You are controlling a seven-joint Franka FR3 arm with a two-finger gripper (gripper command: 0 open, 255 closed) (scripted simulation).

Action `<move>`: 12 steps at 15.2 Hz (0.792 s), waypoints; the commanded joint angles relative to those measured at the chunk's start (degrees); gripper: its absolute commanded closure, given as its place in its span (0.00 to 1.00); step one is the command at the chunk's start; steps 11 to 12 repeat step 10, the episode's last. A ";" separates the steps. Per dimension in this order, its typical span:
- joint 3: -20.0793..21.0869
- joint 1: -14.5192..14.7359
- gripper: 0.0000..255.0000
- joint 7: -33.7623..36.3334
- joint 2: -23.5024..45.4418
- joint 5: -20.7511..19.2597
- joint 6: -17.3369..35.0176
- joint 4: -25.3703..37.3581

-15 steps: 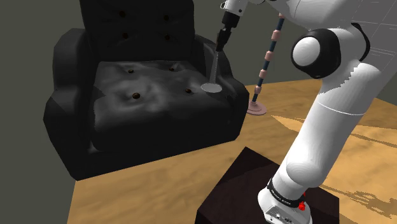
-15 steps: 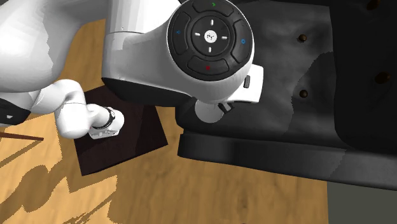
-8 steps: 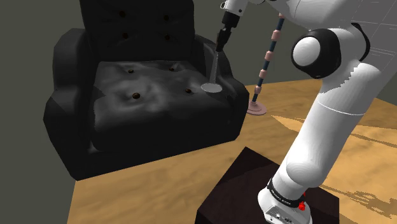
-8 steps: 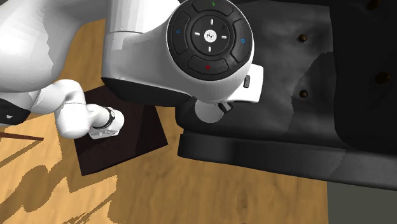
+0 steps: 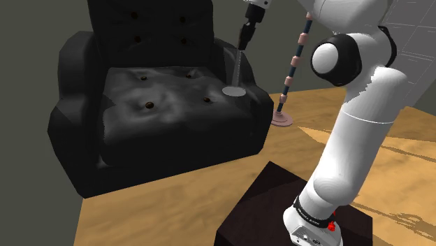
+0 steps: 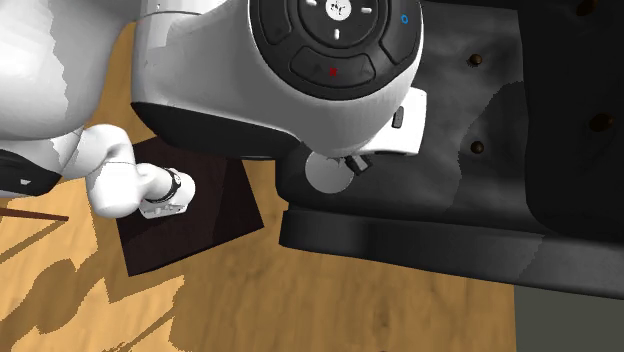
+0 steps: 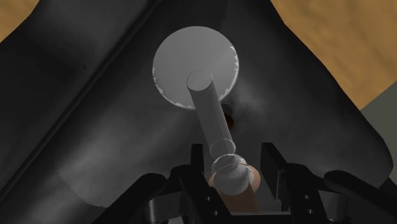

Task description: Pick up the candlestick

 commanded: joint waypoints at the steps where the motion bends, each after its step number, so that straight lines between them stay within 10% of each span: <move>1: -0.20 -0.60 1.00 0.17 1.40 0.90 -2.28 3.53; 8: -0.85 -6.01 1.00 0.83 9.95 6.97 -13.00 21.95; 12: -0.75 -6.29 1.00 0.89 10.24 7.17 -13.32 22.57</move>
